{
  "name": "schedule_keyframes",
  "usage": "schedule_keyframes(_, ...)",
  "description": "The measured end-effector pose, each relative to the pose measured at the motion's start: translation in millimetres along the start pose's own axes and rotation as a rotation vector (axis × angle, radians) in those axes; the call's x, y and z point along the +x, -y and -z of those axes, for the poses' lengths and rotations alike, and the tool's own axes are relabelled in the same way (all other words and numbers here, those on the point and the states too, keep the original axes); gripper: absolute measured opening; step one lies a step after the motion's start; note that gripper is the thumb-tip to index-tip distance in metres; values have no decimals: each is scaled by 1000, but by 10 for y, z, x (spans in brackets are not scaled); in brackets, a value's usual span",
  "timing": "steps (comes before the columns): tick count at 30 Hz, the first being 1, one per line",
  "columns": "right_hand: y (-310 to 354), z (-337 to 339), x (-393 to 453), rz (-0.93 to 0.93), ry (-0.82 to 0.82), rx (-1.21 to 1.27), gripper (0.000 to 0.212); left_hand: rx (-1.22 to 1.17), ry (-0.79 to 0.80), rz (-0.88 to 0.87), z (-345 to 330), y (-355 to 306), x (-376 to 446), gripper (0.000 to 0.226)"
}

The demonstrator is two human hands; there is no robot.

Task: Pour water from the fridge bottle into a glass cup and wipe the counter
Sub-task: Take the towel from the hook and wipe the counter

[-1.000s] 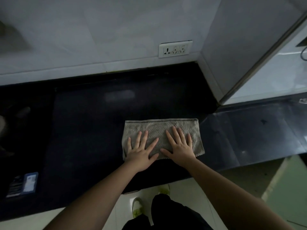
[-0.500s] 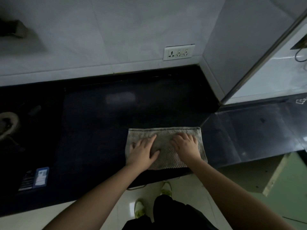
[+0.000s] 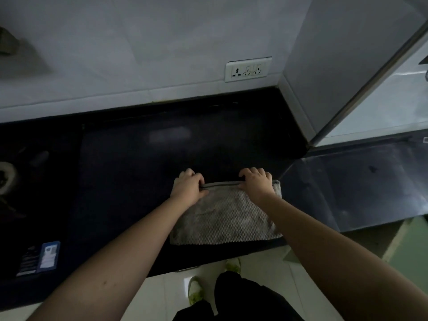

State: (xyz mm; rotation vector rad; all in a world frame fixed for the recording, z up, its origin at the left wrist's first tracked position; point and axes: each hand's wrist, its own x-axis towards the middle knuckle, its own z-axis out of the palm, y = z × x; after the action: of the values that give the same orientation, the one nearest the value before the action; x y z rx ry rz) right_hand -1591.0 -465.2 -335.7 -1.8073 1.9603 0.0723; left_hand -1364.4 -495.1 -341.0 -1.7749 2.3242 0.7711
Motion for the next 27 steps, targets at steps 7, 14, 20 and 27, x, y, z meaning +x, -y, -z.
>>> schedule_keyframes(7,14,37,-136,61,-20,-65,26,-55,16,-145,66,-19,-77,19)
schedule_keyframes(14,-160,61,-633,191,-204,-16,16,-236,196,-283,187,22,-517,20)
schedule_keyframes(20,-175,-59,-1159,152,-228,-1,18,-290,197,-335,226,49,-847,22)
schedule_keyframes(27,-48,51,-1632,76,-392,181,7,-311,68,-381,526,-172,-1060,19)
